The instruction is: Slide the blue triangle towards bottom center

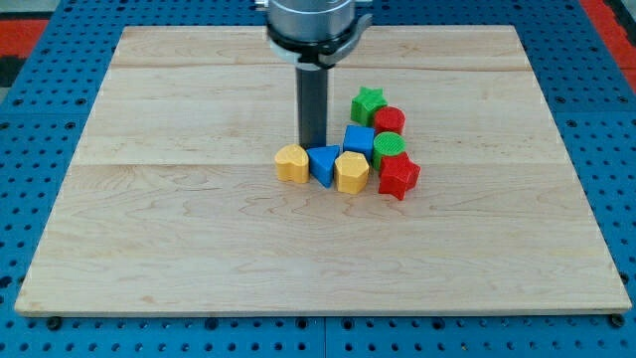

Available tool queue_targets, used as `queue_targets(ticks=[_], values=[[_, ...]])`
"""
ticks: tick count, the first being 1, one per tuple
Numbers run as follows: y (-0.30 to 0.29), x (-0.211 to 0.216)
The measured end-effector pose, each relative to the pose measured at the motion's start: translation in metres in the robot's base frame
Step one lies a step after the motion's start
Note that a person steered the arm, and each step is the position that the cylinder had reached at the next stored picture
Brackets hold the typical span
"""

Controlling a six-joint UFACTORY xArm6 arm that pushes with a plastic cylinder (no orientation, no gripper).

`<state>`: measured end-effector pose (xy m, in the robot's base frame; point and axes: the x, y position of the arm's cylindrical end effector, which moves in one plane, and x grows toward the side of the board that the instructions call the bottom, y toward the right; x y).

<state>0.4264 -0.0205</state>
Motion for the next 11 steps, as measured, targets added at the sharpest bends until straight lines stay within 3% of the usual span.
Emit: queue_targets(ticks=[1, 3, 6, 7, 8, 9, 10, 11], values=[[0.002, 0.026], [0.006, -0.017], [0.037, 0.086], [0.021, 0.045], [0.054, 0.057], [0.065, 0.107], [0.044, 0.109], [0.047, 0.083]])
